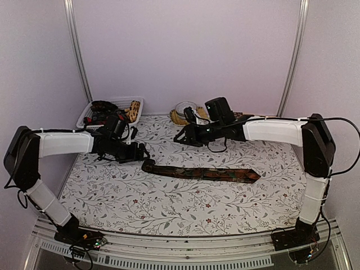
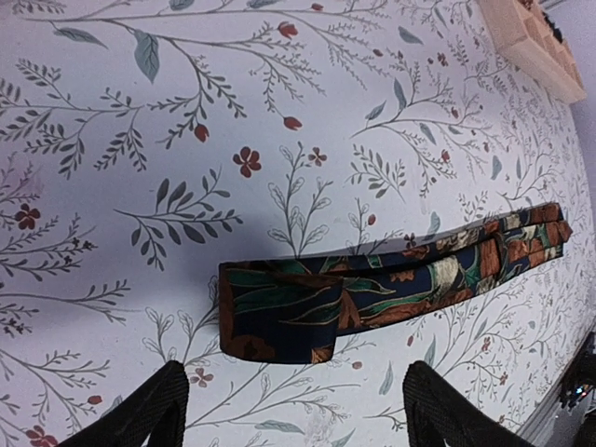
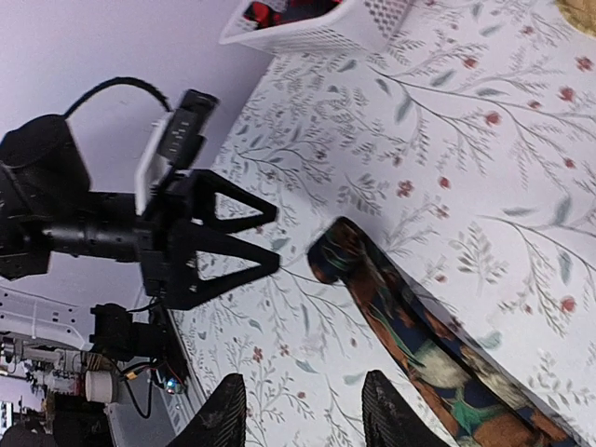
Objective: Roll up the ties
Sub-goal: Roll the tie at the center of the board.
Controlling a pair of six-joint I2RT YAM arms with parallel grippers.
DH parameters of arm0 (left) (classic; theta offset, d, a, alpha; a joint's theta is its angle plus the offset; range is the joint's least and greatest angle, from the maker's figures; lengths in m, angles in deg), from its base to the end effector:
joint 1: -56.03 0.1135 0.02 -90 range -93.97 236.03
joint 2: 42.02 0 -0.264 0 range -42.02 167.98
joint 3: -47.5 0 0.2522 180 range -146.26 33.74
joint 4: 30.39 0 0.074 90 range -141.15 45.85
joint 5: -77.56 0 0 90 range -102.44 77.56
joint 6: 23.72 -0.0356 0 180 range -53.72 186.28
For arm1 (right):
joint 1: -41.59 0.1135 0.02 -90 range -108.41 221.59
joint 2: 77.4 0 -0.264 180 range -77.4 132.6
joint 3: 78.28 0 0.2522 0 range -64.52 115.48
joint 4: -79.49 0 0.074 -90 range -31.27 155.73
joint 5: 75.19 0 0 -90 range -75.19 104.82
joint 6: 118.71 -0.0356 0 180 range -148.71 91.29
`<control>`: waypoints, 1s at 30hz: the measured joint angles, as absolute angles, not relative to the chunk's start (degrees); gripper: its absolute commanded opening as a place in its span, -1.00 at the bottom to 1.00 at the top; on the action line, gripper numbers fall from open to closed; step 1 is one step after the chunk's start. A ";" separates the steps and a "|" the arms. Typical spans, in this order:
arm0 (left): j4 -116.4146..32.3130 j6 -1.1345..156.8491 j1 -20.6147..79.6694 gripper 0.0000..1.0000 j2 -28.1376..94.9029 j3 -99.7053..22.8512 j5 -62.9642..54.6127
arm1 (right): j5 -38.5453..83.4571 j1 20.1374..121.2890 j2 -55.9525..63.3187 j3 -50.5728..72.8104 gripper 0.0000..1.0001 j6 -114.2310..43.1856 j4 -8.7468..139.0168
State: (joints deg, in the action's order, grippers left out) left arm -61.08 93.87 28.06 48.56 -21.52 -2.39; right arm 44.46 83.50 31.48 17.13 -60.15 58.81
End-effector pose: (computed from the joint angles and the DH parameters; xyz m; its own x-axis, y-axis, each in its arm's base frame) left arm 0.2832 -0.1574 0.1986 -0.8765 -0.0509 -0.4787 0.1695 0.8981 -0.4058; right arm 0.3138 0.3054 0.2456 -0.8181 -0.1252 -0.5612 -0.5373 0.5141 0.6686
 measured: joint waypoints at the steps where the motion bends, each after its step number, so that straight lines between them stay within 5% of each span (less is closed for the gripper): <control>1: -59.82 94.13 28.98 0.54 48.61 -20.63 -0.67 | 45.43 84.41 33.12 19.69 -0.19 -60.52 59.95; 14: -49.96 94.88 37.74 0.30 50.33 -16.87 9.61 | 54.61 88.85 53.19 32.72 -0.31 -69.68 68.74; 30: -45.65 94.53 37.94 0.04 57.26 -16.21 15.05 | 55.63 89.27 64.31 42.18 -0.31 -77.35 68.93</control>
